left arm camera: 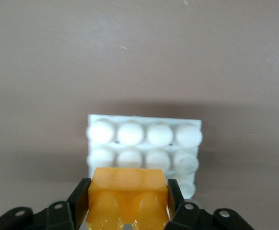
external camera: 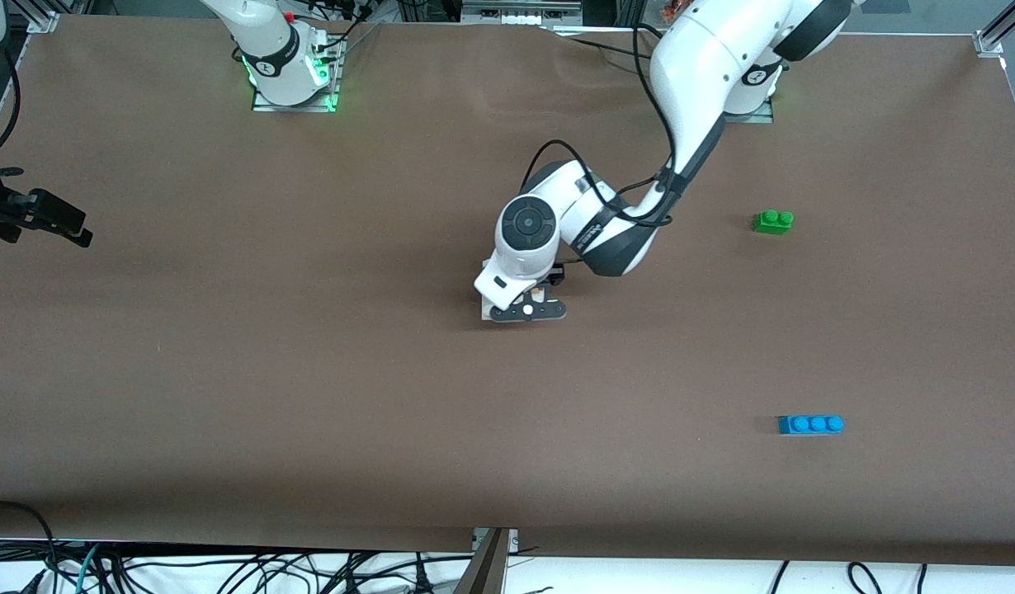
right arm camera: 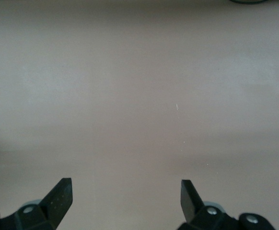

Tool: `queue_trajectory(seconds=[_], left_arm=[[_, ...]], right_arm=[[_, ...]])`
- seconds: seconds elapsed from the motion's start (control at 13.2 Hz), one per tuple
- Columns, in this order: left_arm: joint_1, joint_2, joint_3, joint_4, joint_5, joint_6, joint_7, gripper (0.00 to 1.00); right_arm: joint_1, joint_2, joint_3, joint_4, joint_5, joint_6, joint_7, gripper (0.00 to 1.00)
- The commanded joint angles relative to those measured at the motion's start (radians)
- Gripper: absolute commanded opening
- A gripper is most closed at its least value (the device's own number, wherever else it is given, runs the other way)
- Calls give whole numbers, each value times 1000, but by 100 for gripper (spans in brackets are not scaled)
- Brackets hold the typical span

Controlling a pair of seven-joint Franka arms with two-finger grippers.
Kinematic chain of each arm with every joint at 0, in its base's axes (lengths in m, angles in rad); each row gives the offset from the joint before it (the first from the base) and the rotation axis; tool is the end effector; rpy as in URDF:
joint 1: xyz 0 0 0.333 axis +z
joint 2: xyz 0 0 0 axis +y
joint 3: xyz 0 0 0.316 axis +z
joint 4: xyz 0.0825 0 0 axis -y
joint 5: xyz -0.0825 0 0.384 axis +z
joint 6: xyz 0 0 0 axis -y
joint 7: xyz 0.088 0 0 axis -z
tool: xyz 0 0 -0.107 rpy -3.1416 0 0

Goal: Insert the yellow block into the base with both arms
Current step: 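Lower the yellow brick onto the base plate studs and press down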

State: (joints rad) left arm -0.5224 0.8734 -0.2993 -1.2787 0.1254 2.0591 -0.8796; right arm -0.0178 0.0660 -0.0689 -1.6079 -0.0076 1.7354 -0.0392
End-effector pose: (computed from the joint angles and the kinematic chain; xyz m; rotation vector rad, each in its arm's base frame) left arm 0.5480 -0.5001 0.2342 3.0938 0.1411 -0.2004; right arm 0.5858 -0.0504 0.5841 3.1234 -0.0722 0.0950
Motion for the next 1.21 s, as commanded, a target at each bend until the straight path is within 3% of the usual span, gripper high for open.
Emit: queue_trajectory(seconds=[0.0,1.13], left_arm=[[-21,47,11,59,25,13,-10,0],[-13,12,-1,12,26,-19,16,0]], right_arm=[[1,6,-2,22,1,-14,-5,100],[1,6,-2,22,2,-17,10,100]])
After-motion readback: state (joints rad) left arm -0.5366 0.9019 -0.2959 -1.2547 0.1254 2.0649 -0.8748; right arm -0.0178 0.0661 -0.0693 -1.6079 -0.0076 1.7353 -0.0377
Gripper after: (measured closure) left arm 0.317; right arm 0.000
